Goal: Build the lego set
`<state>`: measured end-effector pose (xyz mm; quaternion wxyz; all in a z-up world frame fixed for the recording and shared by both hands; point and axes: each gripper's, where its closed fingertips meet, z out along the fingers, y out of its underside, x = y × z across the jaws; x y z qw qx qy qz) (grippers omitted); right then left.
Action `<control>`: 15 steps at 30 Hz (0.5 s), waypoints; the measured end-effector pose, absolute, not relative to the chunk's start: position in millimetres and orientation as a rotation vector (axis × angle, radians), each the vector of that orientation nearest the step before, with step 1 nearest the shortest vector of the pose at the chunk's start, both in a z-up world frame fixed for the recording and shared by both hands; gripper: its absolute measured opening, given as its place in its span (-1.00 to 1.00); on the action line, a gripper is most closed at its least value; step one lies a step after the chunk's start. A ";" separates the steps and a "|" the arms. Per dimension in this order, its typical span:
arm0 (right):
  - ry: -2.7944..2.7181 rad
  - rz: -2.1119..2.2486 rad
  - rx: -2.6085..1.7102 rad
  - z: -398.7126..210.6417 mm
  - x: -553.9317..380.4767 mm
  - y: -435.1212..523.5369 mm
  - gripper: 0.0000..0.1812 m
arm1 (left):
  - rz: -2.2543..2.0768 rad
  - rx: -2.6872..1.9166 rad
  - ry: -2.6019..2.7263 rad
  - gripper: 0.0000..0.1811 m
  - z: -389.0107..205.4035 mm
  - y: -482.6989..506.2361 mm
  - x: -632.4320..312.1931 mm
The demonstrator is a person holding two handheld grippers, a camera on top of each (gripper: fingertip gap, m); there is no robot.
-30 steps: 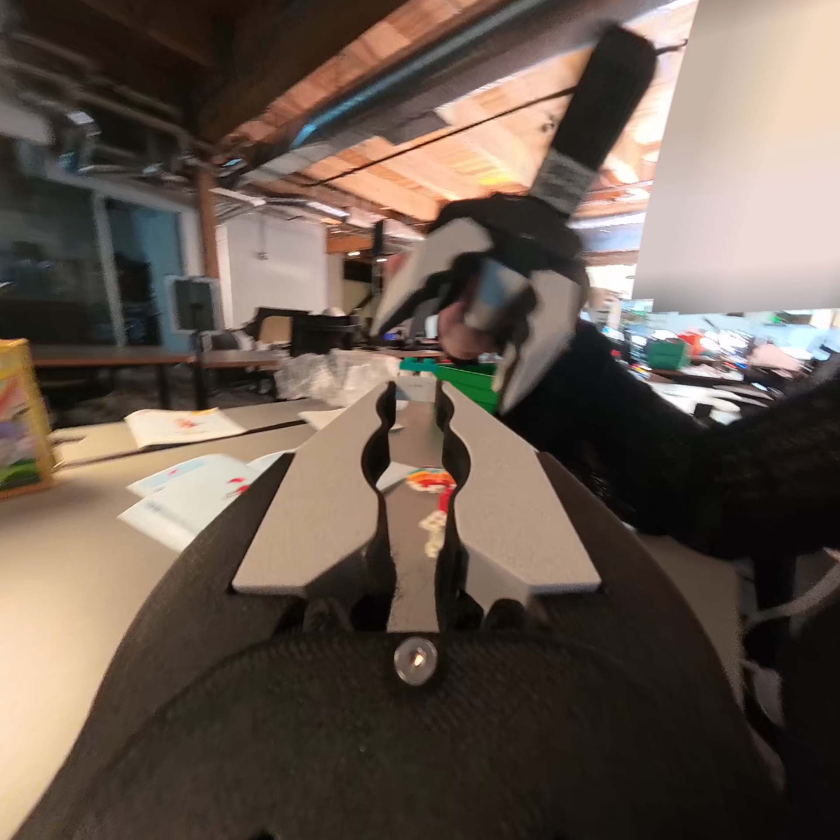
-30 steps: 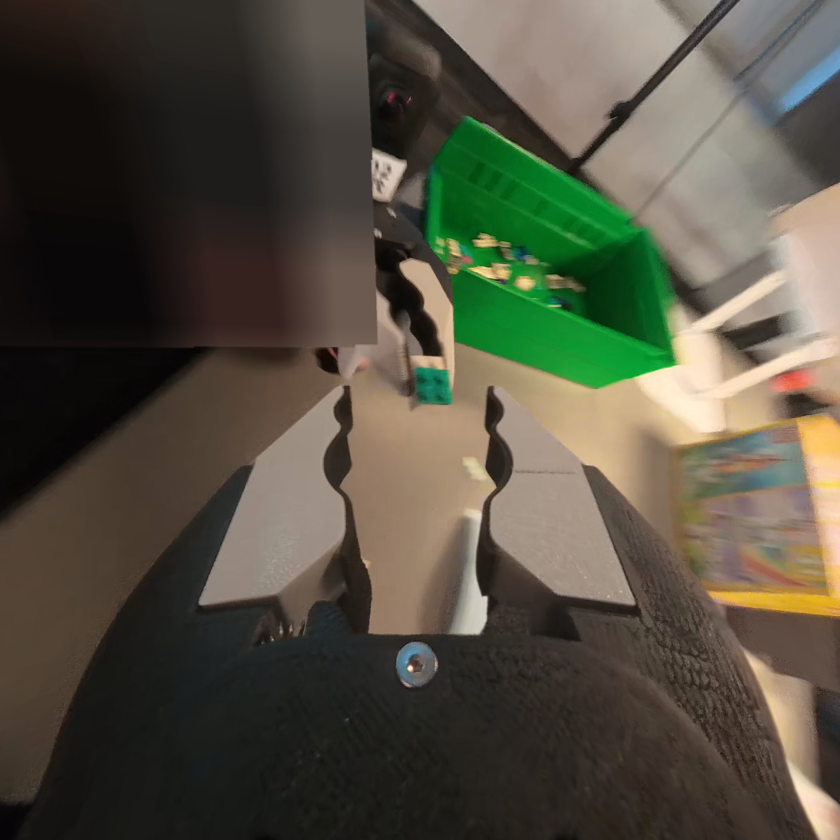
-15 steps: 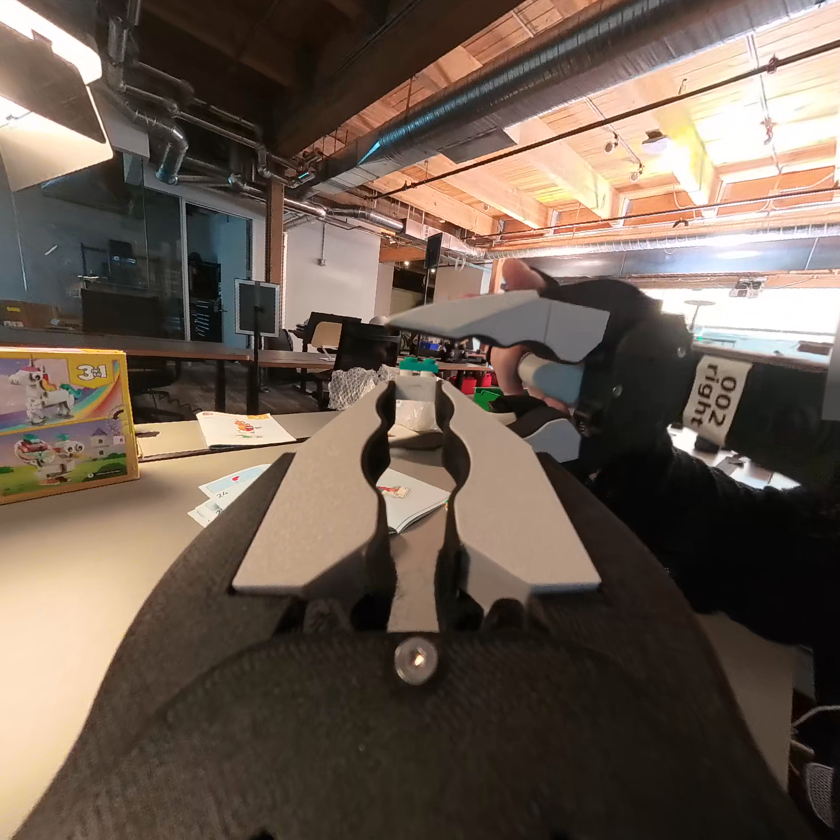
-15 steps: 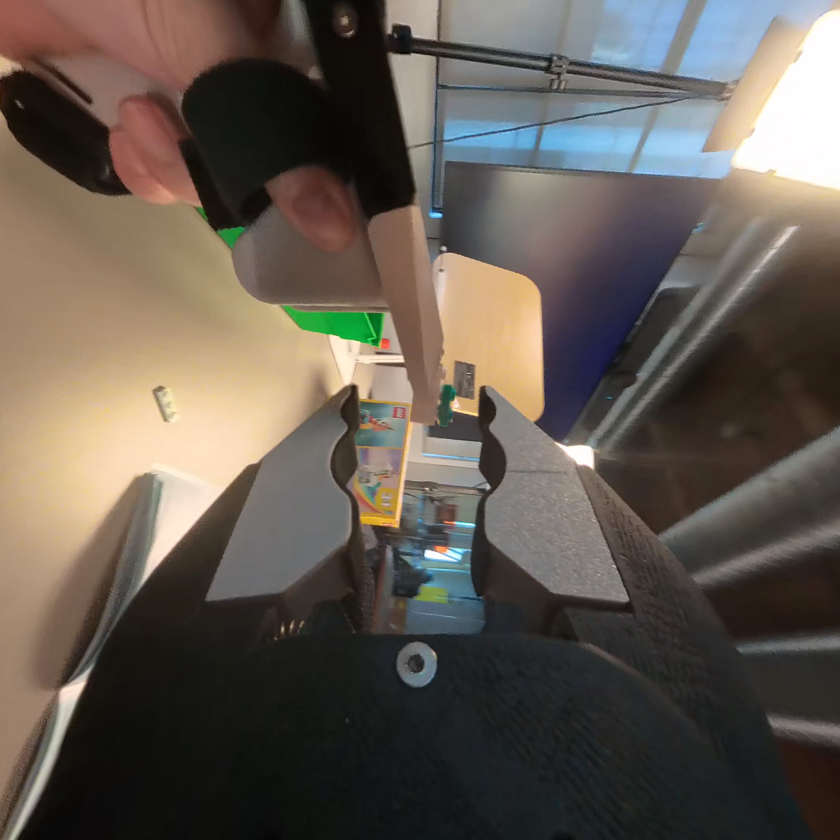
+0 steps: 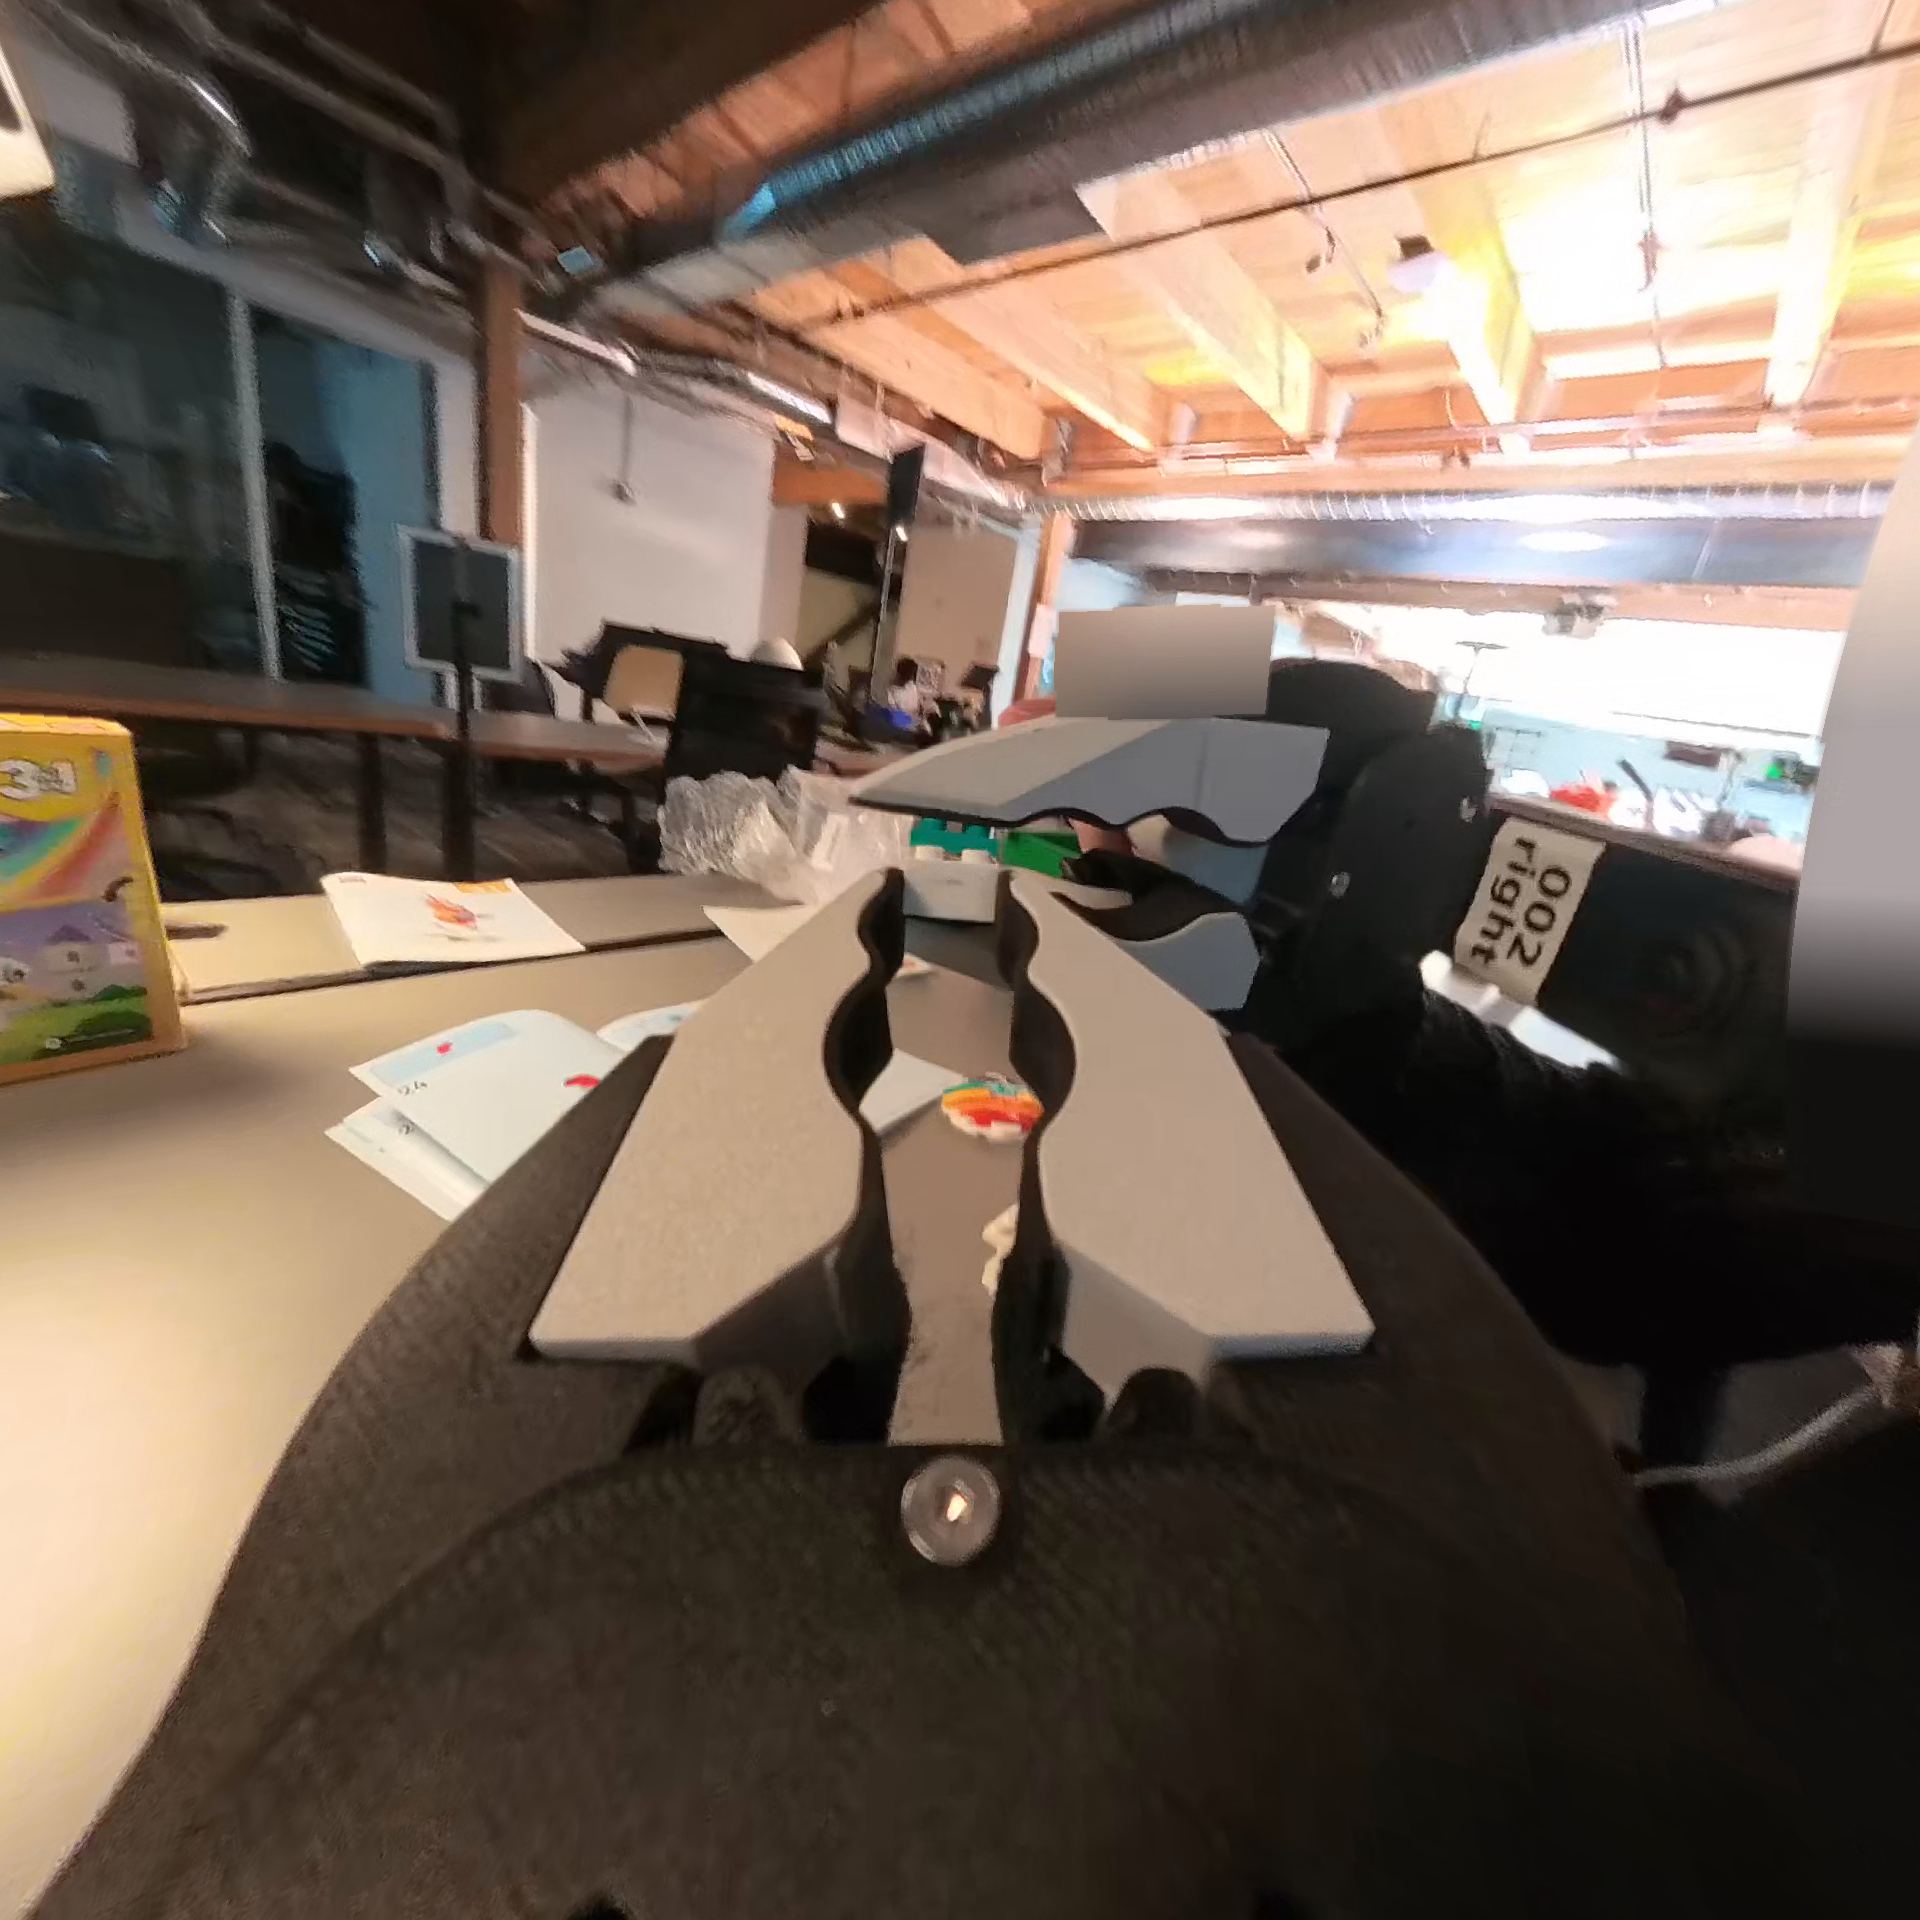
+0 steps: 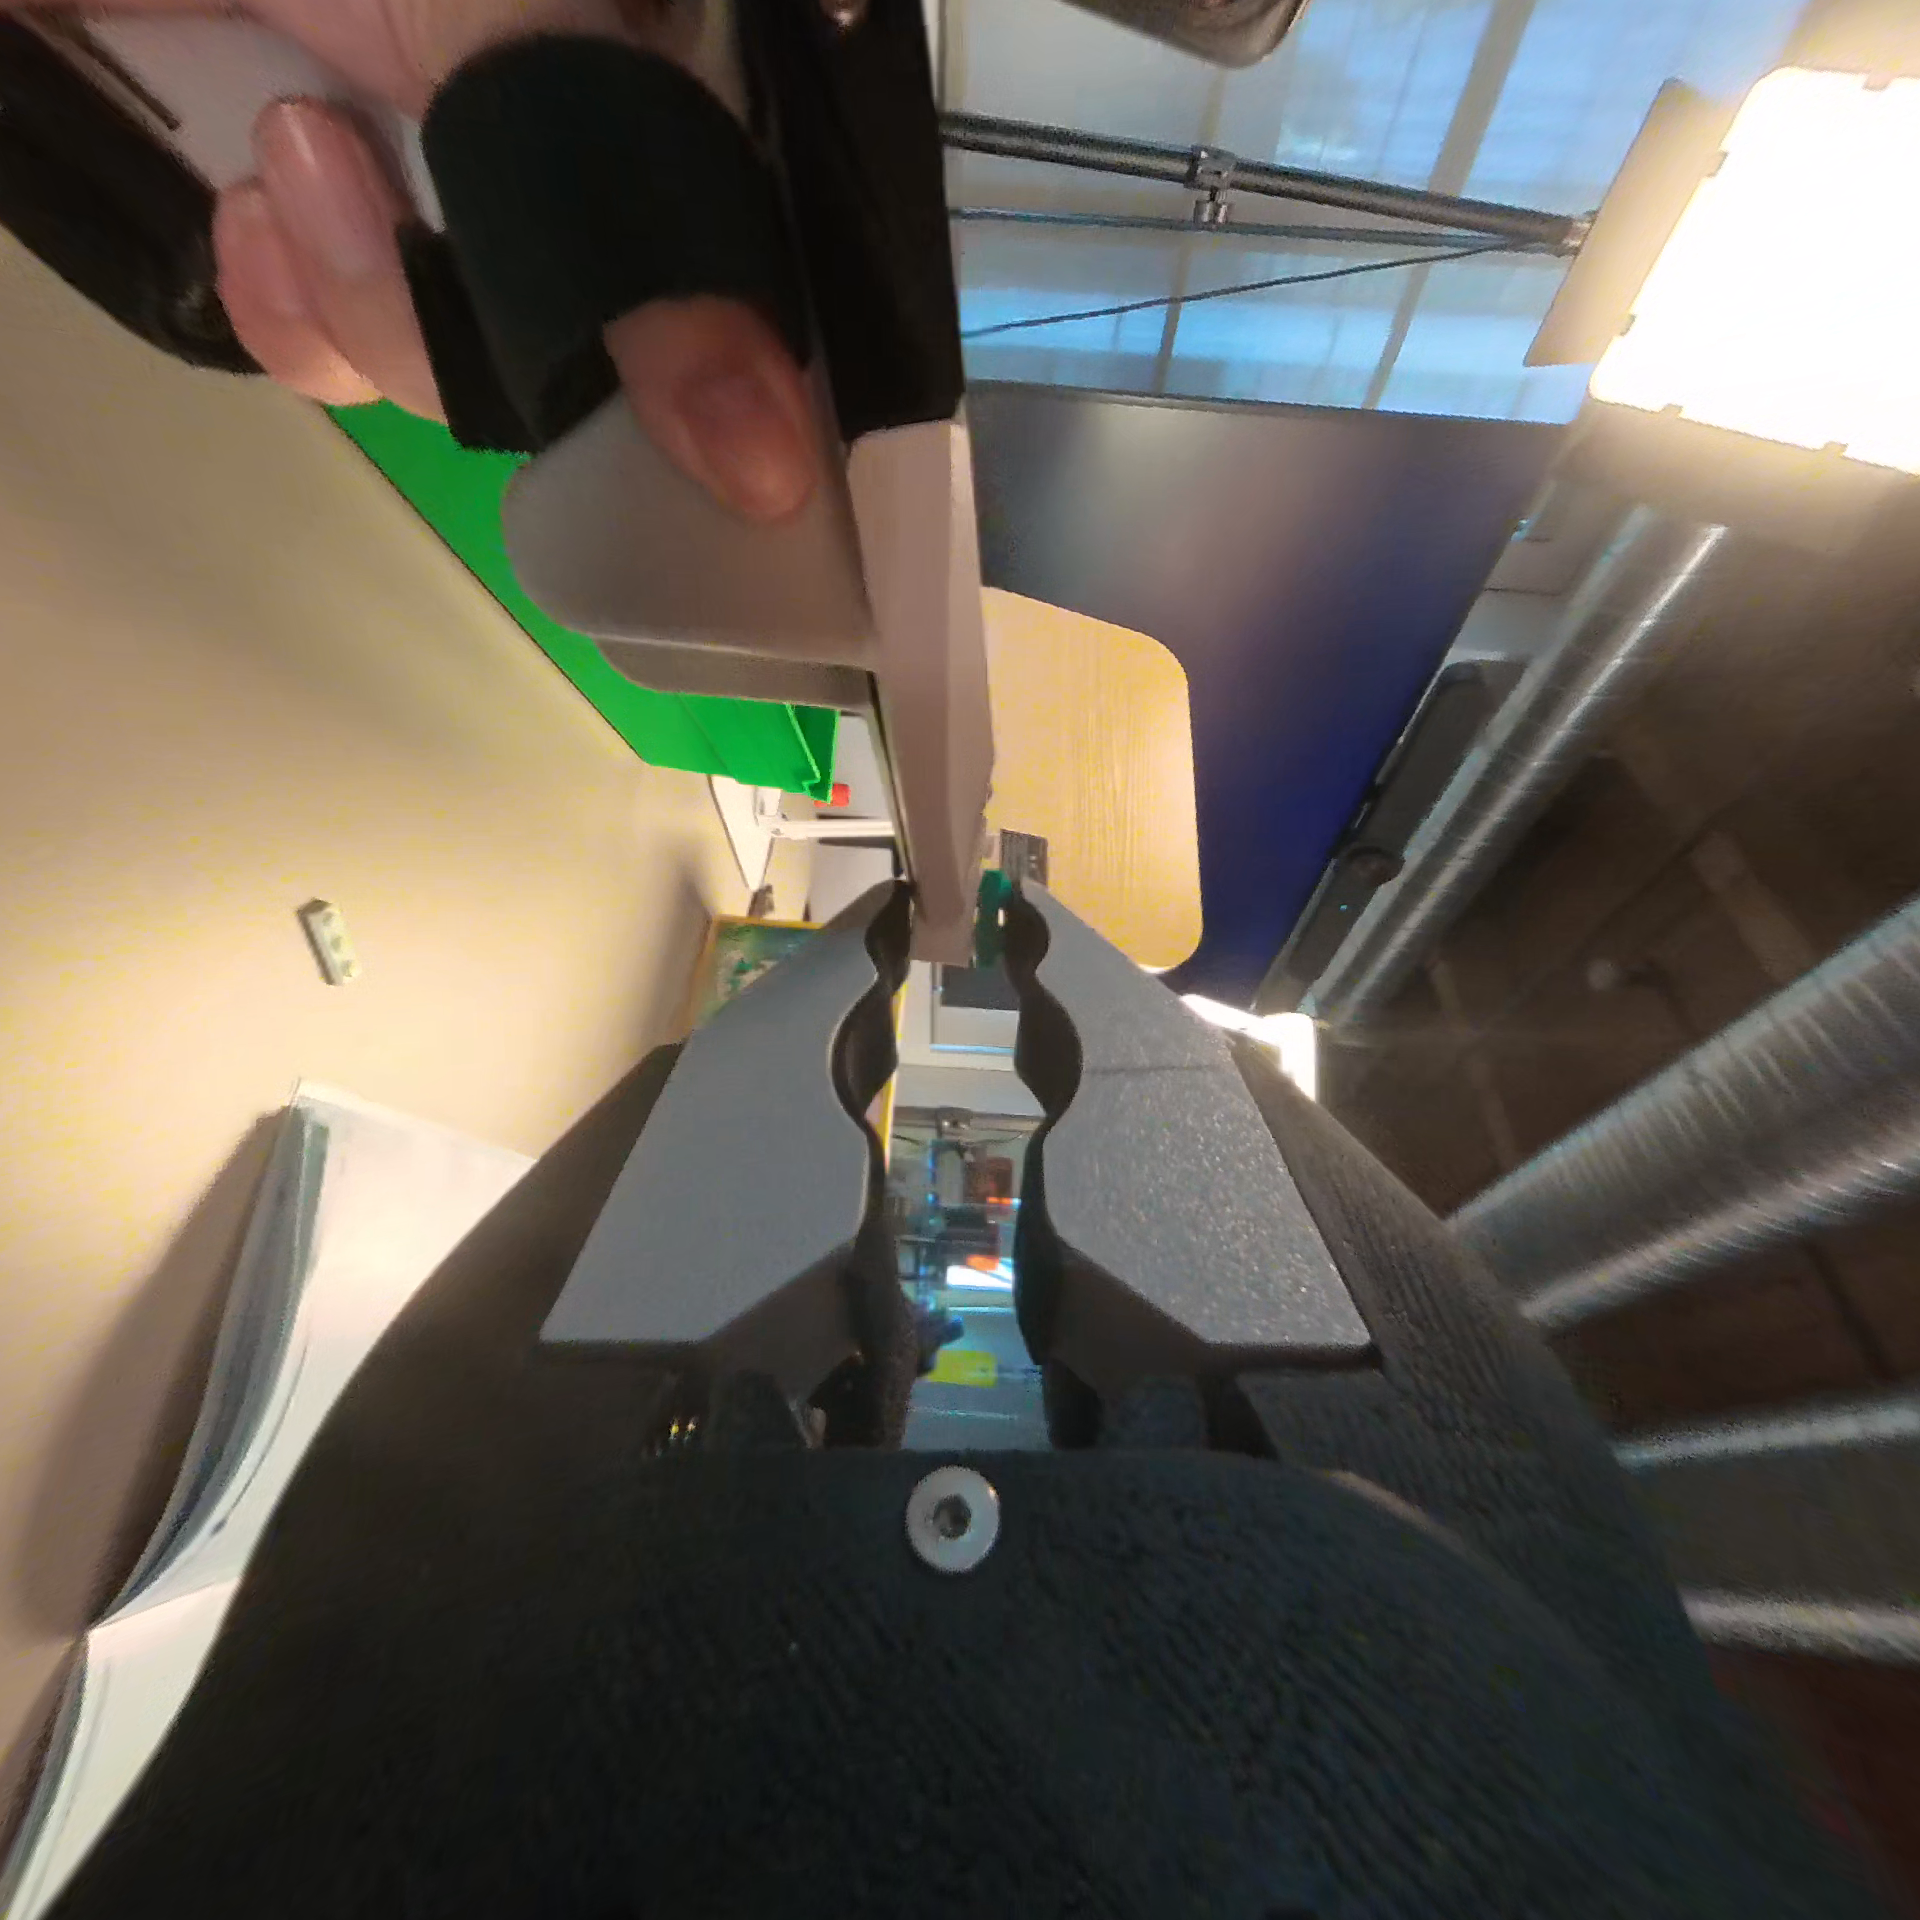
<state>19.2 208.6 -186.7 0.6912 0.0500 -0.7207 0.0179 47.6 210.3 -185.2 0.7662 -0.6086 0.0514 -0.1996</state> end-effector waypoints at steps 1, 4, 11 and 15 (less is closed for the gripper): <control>-1.613 0.043 0.099 -186.5 19.0 208.4 -0.83 | -0.435 -1.327 0.117 -0.83 -185.1 209.9 47.2; -1.568 0.017 0.097 -182.5 18.4 206.9 -0.84 | -0.455 -1.317 0.106 -0.82 -181.3 207.7 46.3; -1.469 -0.074 0.116 -180.1 14.2 206.9 -0.84 | -0.466 -1.312 0.067 -0.82 -181.1 206.7 41.3; -1.514 -0.034 0.103 -186.3 11.8 208.1 -0.84 | -0.456 -1.326 0.069 -0.82 -186.1 207.9 39.2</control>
